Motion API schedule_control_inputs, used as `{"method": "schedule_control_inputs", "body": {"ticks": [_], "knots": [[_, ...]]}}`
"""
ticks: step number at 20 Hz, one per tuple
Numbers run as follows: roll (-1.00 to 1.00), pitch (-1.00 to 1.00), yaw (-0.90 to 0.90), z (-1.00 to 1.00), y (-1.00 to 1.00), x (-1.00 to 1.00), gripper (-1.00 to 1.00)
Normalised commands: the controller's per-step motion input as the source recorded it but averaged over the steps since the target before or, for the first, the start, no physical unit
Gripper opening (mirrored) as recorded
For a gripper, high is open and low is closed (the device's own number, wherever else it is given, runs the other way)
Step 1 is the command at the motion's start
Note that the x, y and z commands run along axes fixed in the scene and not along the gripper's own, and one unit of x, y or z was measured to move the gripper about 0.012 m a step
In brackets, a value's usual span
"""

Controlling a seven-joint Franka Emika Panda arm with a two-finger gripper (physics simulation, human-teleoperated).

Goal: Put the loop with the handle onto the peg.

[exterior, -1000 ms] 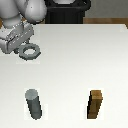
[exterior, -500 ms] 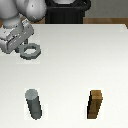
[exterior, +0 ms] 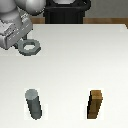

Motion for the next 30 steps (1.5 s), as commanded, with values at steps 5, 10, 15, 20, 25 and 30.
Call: {"method": "schedule_control_inputs", "body": {"ticks": [5, 10, 15, 20, 25, 30], "knots": [[0.0, 0.0, 0.0, 1.0, 0.0, 0.0, -1.0], [0.0, 0.0, 0.0, 0.2, 0.0, 0.67, -1.0], [0.0, 0.0, 0.0, 0.0, 0.0, 1.0, -1.0], [0.0, 0.0, 0.0, 0.0, 0.0, 1.0, -1.0], [0.0, 0.0, 0.0, 0.0, 0.0, 1.0, -1.0], [0.0, 0.0, 0.0, 0.1, 0.2, 0.2, -1.0]]}}
